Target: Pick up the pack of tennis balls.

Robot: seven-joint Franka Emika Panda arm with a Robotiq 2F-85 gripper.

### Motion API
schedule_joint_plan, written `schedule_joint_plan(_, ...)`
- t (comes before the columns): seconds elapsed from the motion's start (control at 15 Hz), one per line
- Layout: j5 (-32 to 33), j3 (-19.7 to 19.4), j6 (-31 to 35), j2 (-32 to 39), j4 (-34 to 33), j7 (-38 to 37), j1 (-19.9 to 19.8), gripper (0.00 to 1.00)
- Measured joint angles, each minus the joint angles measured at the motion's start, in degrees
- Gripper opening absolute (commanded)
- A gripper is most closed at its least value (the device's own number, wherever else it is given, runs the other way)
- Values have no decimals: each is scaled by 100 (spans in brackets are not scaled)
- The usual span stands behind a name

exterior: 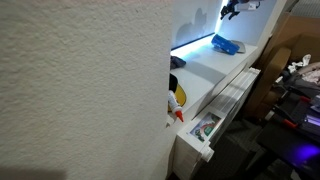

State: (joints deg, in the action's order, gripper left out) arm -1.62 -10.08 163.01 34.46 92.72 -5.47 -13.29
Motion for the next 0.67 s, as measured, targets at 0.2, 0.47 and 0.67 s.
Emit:
schedule_joint_plan(0.2, 2, -255, 61, -148, 151, -384, 114, 73)
schedule_joint_plan(0.47, 3, -274, 63, -117, 134, -410, 127, 93)
schedule_joint_plan(0.67, 3, -274, 63, -117, 132, -409, 127, 93)
